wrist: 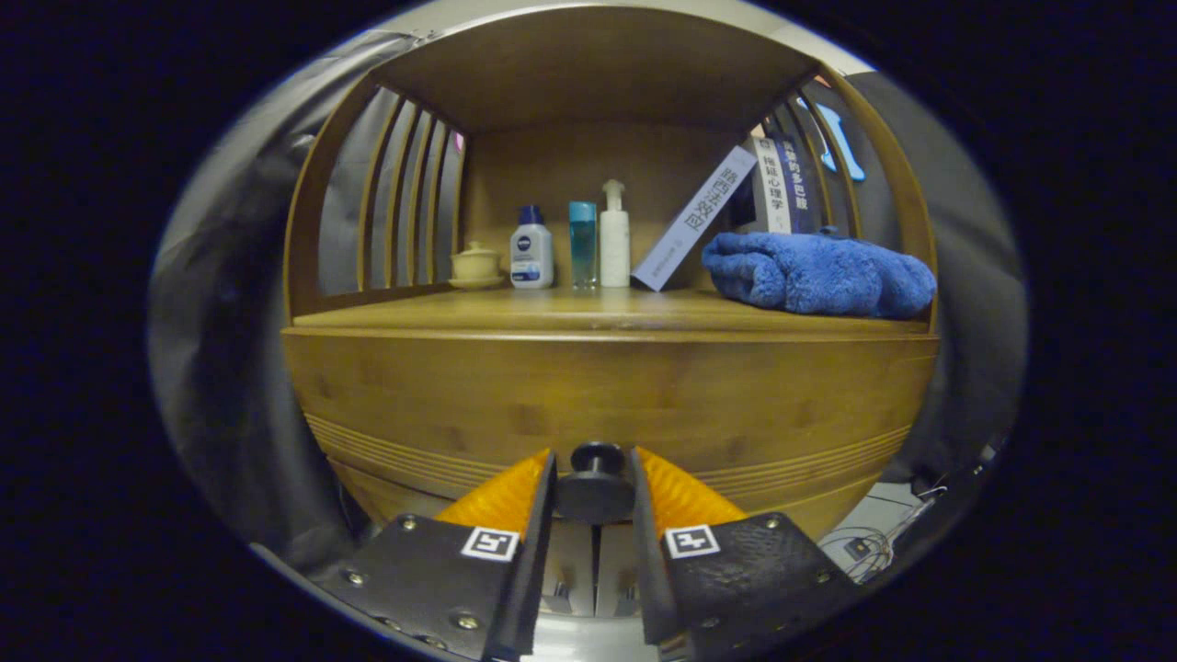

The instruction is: Pull open the drawer, take out the items inside it, and place them on the countertop above the cabinet.

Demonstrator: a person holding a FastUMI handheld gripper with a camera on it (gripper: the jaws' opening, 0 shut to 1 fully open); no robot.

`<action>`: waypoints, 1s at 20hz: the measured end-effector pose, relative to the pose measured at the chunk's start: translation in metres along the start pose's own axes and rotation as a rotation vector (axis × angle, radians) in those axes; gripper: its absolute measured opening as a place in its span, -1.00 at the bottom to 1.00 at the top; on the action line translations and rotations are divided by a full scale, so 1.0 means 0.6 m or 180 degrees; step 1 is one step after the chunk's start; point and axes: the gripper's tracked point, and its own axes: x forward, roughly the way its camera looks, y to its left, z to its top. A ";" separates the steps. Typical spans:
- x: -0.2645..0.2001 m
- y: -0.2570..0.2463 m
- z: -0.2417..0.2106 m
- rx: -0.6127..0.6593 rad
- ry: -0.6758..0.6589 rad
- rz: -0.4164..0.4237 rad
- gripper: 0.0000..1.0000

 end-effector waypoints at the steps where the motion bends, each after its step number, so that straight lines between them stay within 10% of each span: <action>1: 0.004 0.001 -0.007 0.0055 0.0002 -0.0004 -0.14; 20: -0.164 -0.003 -0.040 -0.0018 -0.0050 -0.0118 -0.37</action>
